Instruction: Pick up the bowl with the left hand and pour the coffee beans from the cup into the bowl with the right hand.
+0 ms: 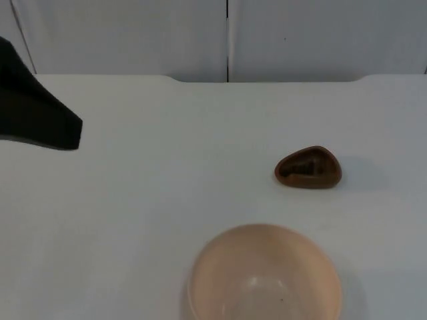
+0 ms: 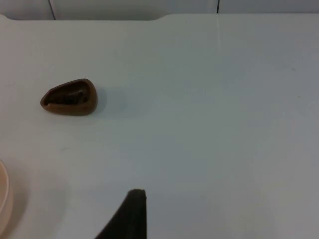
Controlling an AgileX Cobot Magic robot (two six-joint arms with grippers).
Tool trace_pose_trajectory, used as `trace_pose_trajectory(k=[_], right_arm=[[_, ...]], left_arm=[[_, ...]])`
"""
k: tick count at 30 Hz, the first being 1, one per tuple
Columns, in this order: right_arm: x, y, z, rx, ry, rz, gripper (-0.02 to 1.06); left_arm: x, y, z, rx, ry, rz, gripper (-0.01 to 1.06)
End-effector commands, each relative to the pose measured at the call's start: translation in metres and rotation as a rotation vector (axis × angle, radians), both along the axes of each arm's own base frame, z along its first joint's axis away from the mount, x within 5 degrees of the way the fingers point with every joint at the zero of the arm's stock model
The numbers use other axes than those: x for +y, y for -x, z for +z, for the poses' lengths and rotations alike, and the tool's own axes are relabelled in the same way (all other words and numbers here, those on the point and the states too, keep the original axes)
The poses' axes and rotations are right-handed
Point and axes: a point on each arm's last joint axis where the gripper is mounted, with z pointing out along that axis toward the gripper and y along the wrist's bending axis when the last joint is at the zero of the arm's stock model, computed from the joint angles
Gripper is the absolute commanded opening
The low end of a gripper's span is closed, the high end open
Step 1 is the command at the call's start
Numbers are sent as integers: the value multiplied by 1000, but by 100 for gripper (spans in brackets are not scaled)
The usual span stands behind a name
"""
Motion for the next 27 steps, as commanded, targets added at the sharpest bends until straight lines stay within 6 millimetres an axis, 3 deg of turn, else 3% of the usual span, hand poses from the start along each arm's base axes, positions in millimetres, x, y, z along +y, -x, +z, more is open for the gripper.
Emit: trace_pose_trajectory(k=[1,14,27], right_arm=[[0,0,0,-3,-4,-10,105],[0,0,0,-3,-4,-10,105],[0,0,0,-3,-2,-12,105]], left_arm=[[-7,-3,0,-5,15,-23,98],[-59,-10,-29,62,-23,-190,98],[-78,-20,-62,177,-68,-208,98]])
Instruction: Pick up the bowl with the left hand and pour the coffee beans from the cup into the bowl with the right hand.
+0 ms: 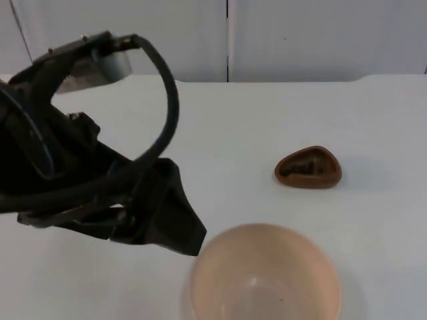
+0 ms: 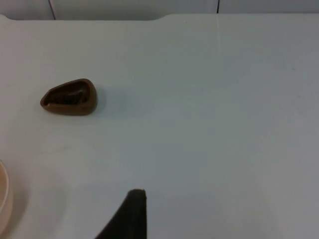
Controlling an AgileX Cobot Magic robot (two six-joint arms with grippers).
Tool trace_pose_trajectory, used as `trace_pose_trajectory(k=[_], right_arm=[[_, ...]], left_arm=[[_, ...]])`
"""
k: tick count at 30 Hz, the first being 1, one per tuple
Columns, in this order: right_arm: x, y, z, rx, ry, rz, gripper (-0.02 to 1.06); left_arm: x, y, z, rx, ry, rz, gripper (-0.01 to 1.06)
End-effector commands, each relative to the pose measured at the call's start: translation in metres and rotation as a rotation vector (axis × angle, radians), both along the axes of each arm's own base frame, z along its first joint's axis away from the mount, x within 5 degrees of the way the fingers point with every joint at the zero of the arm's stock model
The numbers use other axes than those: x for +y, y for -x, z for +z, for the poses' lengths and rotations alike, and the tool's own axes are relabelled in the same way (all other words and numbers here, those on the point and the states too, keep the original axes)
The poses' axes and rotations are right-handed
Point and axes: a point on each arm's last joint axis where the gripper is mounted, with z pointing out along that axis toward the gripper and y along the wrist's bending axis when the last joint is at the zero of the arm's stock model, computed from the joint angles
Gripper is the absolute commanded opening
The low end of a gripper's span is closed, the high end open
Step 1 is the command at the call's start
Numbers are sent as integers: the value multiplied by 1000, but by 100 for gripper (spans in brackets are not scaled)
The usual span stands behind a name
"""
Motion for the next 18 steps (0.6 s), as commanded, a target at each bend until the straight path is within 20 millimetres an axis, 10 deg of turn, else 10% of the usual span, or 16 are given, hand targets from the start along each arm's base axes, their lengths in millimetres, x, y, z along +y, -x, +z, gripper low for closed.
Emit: trace_pose_trajectory(k=[1,18], right_arm=[[0,0,0,-3,-2,-12,105],[-1,0,0,-3,6,-10,105]], left_arm=[[-3,-4,-4,20,7,30,98],[-10,-23,-48,116,-55,111,98]])
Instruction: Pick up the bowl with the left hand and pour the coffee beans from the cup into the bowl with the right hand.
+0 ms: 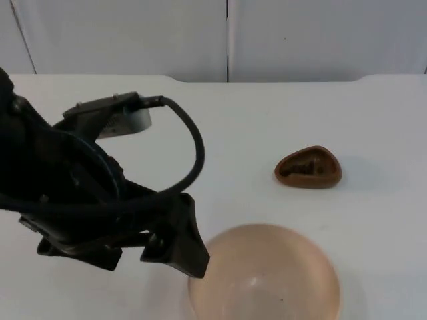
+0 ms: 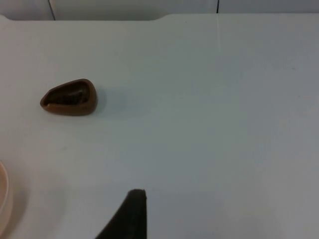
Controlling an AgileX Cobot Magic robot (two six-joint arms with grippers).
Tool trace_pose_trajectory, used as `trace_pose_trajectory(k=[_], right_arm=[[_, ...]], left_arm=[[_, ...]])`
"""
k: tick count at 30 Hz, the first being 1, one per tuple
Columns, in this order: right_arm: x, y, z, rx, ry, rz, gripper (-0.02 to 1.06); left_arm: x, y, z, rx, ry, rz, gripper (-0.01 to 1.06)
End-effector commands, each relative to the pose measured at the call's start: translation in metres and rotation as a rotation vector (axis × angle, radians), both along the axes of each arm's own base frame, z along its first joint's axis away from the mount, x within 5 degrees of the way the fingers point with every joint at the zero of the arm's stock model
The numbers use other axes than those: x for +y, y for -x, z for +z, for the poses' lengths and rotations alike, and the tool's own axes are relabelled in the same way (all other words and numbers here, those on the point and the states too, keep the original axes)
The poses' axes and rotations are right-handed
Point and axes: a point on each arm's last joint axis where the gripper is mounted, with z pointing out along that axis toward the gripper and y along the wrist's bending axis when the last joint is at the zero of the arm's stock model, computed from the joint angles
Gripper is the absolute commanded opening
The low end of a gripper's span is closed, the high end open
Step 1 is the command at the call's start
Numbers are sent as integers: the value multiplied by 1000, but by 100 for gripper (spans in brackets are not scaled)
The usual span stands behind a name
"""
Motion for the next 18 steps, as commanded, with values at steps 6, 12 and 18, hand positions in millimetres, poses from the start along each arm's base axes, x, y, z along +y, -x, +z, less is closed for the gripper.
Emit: trace_pose_trajectory(k=[6,12,18], right_arm=[[-1,0,0,-3,13,-6,105],[-1,0,0,-3,13,-6,105],[-1,0,0,-3,13,-6,105]], left_arm=[[-4,-8,-8,-7,9,73,98],[-6,-12,-18,13,1,106,98],[-21,-8,-28,-31,-24,83,98]])
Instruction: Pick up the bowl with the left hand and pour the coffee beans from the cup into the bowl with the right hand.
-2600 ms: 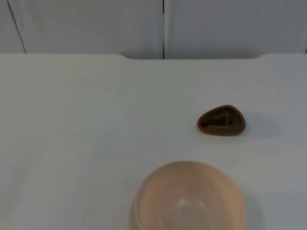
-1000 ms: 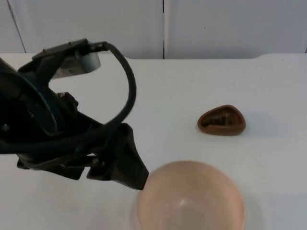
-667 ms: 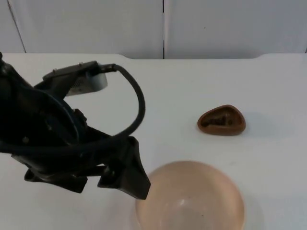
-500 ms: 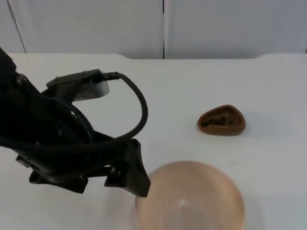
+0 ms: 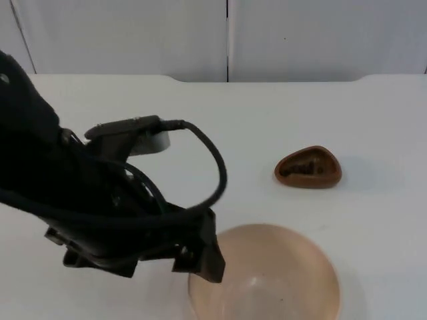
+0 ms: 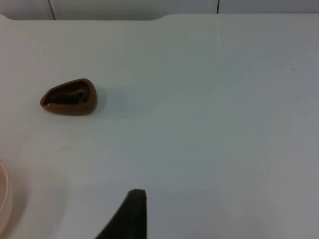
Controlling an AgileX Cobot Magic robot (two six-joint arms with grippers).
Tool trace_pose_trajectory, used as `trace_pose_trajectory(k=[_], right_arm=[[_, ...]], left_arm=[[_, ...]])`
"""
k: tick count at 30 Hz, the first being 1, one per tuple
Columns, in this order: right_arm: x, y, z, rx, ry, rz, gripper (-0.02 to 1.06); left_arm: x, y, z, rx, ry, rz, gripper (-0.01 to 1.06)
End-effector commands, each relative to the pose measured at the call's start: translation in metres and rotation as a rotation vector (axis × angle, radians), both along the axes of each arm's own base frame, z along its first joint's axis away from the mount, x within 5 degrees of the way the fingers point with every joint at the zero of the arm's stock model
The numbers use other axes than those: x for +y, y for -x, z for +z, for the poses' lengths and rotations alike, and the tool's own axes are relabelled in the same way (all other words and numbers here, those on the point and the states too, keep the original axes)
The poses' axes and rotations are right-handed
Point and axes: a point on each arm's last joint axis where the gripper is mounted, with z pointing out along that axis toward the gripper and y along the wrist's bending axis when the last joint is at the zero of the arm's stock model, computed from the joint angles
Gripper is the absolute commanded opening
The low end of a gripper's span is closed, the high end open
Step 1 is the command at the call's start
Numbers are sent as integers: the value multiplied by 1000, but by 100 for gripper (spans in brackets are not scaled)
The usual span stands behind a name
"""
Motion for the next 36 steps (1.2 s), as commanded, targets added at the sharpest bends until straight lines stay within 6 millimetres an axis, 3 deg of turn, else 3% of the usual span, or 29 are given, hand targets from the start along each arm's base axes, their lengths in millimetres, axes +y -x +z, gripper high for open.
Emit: trace_pose_trajectory(k=[1,8,13,33,36], right_arm=[[-1,0,0,-3,6,-10,105],[-1,0,0,-3,6,-10,105],[-1,0,0,-3,6,-10,105],[-1,0,0,-3,6,-10,105],[-1,0,0,-3,6,-10,105]], left_arm=[[-6,-2,-2,-27,3,27,98],[-6,-8,-18,-17,-27,95,98],[-11,-14,-29,19,-31,121,90],[-19,-23,-38,57,-26,127,85],[-19,-23,-38,56,-27,126,79]])
